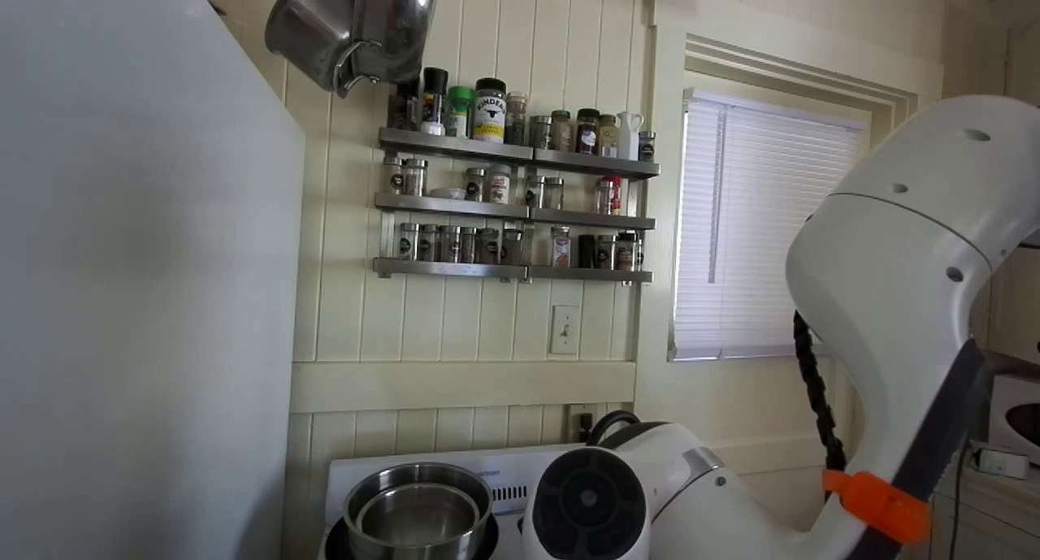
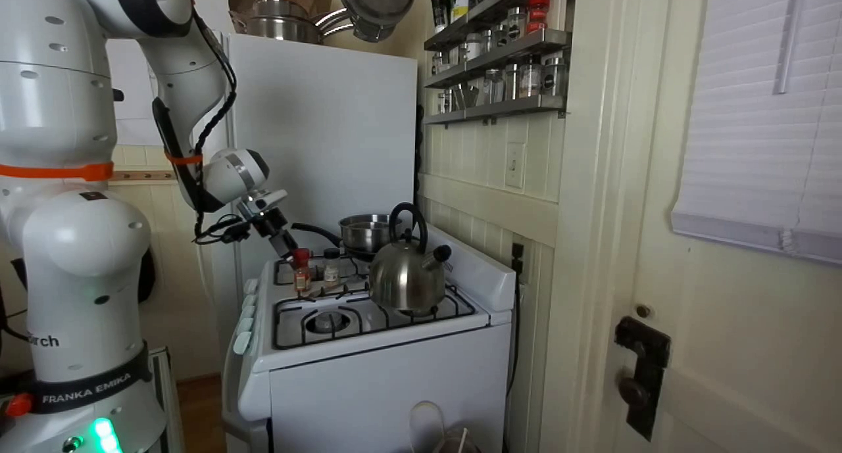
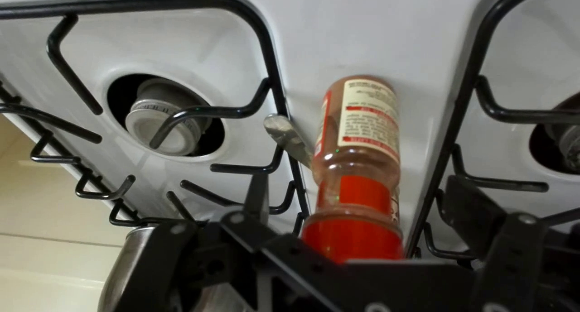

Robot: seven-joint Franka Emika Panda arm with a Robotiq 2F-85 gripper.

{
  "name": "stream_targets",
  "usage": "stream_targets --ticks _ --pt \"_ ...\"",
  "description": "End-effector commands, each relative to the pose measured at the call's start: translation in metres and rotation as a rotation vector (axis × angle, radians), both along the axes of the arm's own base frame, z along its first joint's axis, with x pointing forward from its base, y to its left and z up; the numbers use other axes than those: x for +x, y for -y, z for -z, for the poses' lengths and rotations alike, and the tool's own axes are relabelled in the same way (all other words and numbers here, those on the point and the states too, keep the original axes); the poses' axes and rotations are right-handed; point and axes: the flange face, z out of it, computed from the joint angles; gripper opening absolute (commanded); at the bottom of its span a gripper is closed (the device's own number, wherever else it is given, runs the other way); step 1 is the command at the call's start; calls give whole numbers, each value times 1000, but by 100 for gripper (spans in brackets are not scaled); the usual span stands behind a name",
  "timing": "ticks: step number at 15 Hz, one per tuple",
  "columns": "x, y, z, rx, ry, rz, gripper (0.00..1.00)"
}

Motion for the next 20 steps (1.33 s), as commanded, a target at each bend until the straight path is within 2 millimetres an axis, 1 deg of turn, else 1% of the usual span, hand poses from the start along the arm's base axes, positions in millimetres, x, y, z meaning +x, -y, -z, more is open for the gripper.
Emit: stream_targets --ticks 1,2,3,5,6,7,8,9,12,14,16,17,18,19,20 --pt "-2 -8 6 11 3 10 90" --pt "-2 -8 6 5 5 12 91" --pt "-2 -8 6 6 4 12 76" --pt "-2 -7 7 -1 3 16 77" --pt "-2 -7 7 -6 3 19 72" --pt "-2 -7 7 -9 4 19 75" --pt "-3 -6 7 -11 4 21 75" --pt "-3 -6 6 -15 6 24 78" --pt "-5 -7 5 -27 12 22 81" --pt "-6 -7 3 -40 16 33 73" --pt "-8 -6 0 -55 24 49 69" --pt "-9 -6 -1 -62 26 54 72" --pt "-10 -7 -3 -61 27 56 73" --pt "-10 -7 -5 -59 36 58 72" --pt "-10 -9 -6 -53 40 57 64"
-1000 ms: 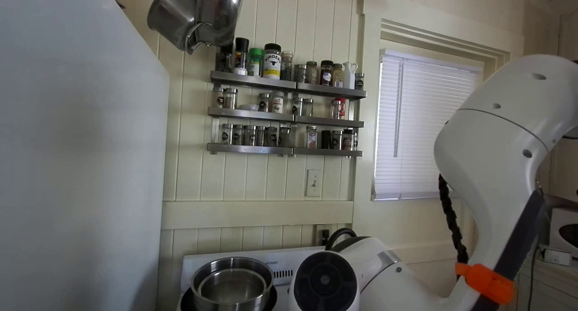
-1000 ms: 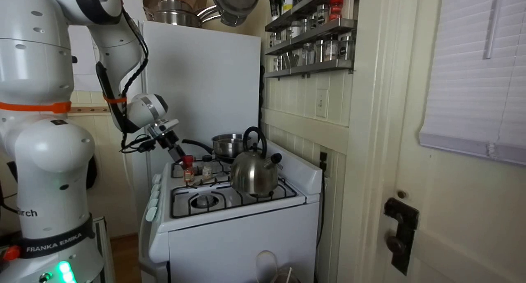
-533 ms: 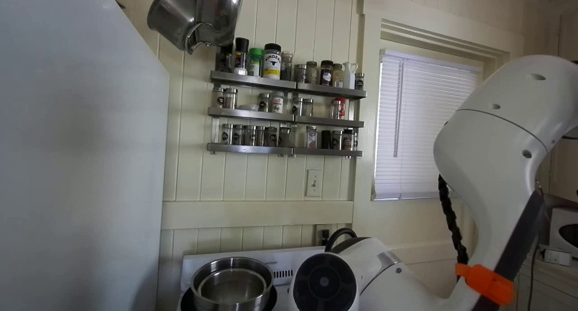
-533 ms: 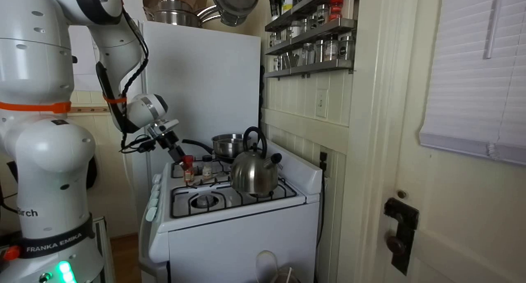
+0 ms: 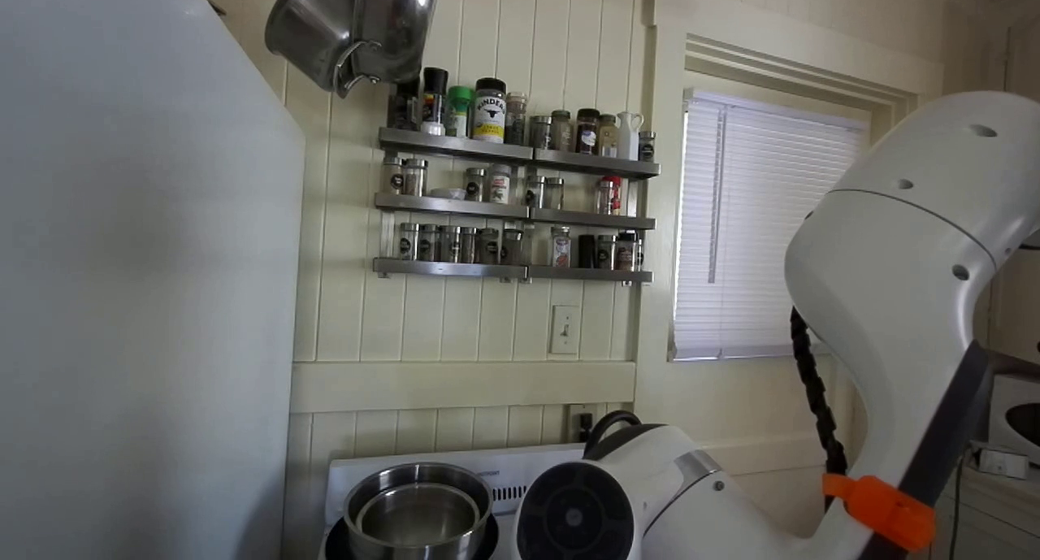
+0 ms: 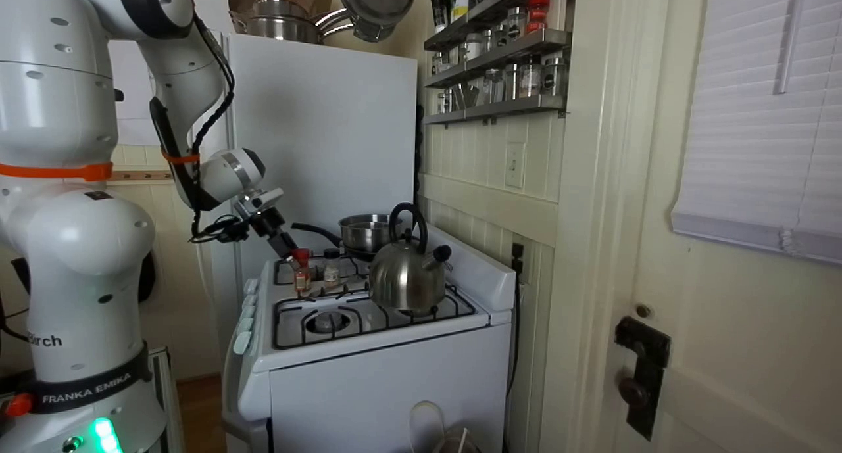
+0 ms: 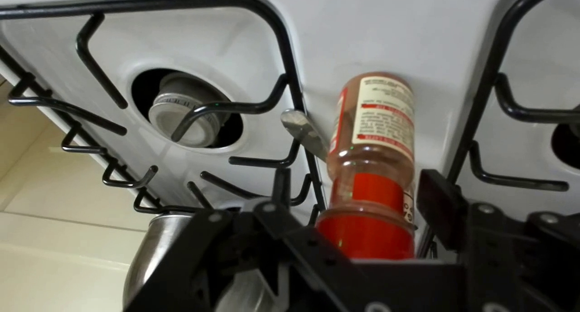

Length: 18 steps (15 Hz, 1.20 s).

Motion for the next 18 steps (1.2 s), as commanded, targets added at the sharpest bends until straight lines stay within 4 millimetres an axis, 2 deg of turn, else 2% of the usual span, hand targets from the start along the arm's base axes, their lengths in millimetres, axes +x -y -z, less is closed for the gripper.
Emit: stream_targets --ticks 1,3,4,5,6,8,11,14,18 --pt "-6 -5 -7 6 25 24 60" --pt "-6 -8 -6 12 22 19 49" --pt "-6 -8 -6 12 22 20 52" --pt "-6 -8 -5 8 25 21 45" --pt "-6 -7 -4 6 24 26 27" --pt "-5 -5 -3 2 25 40 22" --pt "-6 -3 -8 9 26 61 21" --pt "-11 -4 -21 32 35 66 21" --pt "-21 -2 -53 56 50 118 21"
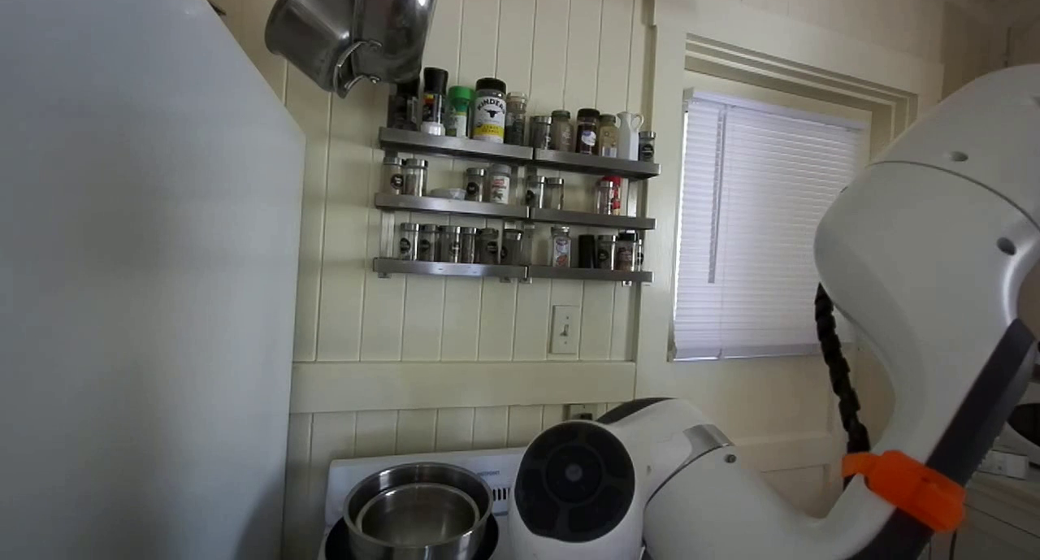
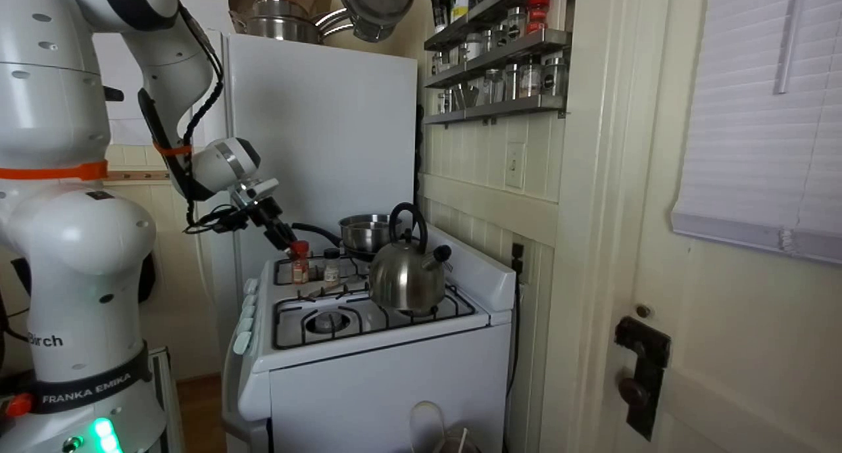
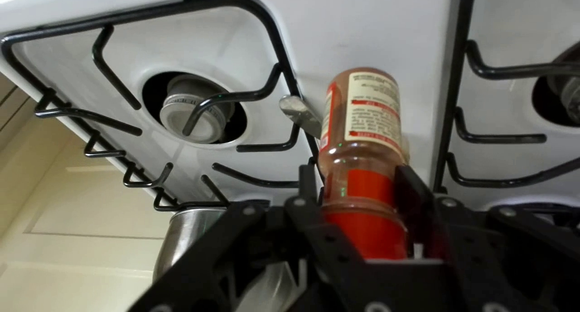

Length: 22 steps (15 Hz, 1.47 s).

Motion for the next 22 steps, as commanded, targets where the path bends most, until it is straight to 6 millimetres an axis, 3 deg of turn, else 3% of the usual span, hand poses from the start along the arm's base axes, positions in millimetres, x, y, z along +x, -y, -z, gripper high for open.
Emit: stream_targets --ticks 1,5,9,12,17,18,20,22 --pt "-21 3 -33 21 4 31 21" --pt "-50 9 -75 -14 -31 45 21" --pt "-76 36 -121 -181 11 -3 21" --pt "-87 69 -158 -335 68 7 21" --pt "-97 146 -223 -407 208 64 21" --pt "-85 113 -210 -388 156 61 46" --pt "-91 136 -226 -388 188 73 46" --pt "-96 142 -228 -388 200 76 46"
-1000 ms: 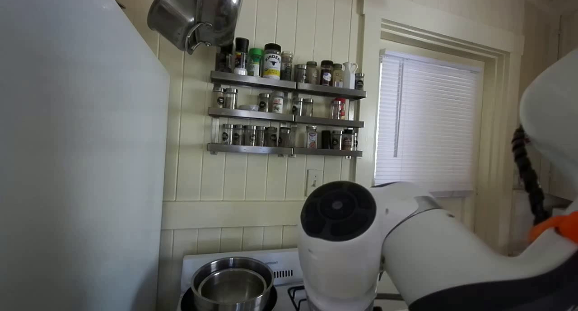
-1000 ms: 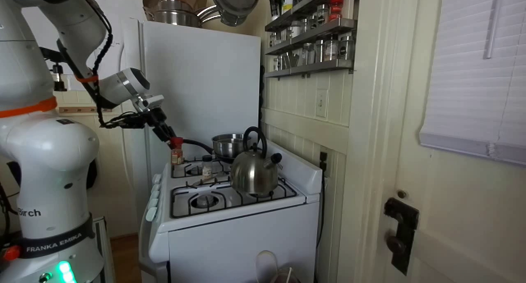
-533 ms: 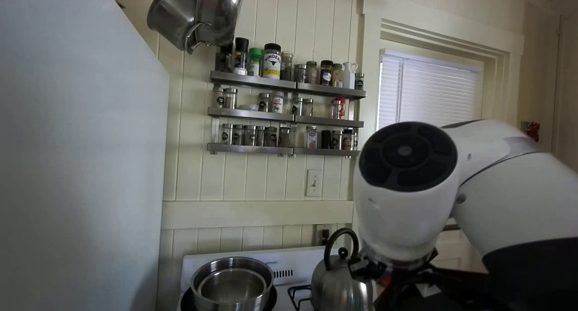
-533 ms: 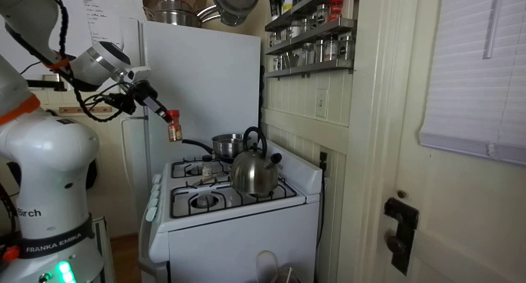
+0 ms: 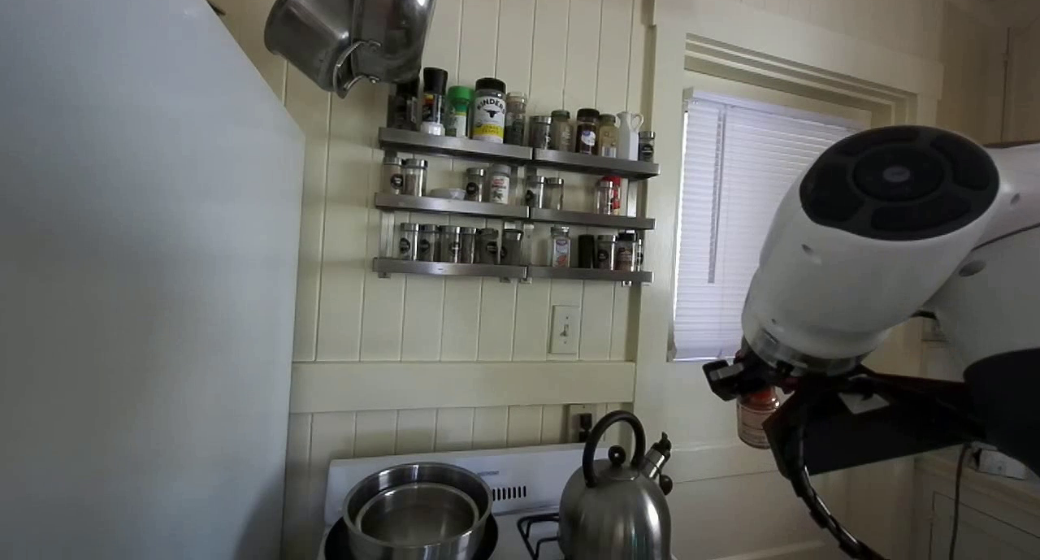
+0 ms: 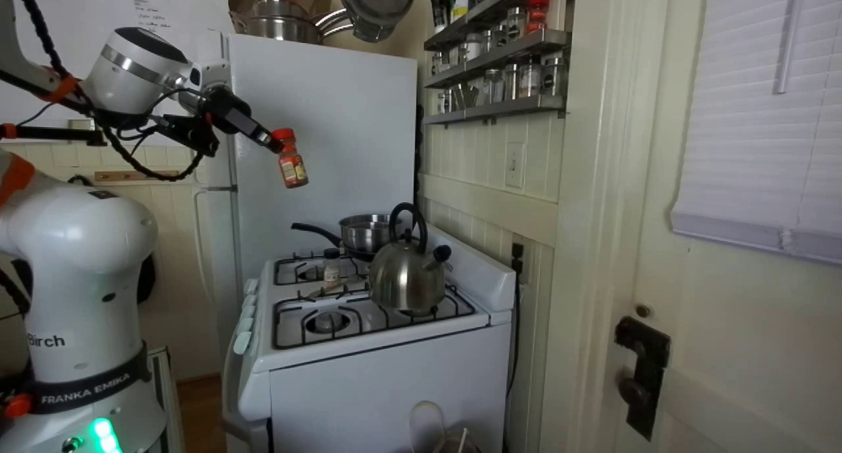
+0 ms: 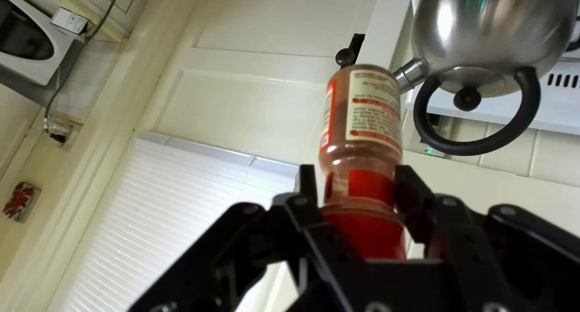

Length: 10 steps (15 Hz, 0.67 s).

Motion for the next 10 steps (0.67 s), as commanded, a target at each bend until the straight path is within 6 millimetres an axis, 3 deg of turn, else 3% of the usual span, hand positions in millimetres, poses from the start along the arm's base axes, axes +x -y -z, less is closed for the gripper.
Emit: stream_targets --ticks 1,2,6,10 --pt "-1 0 0 -2 1 0 46" --pt "-1 0 1 -4 0 0 21" --pt "16 31 -9 -62 37 5 21" --pt "40 72 -39 -52 100 -27 21"
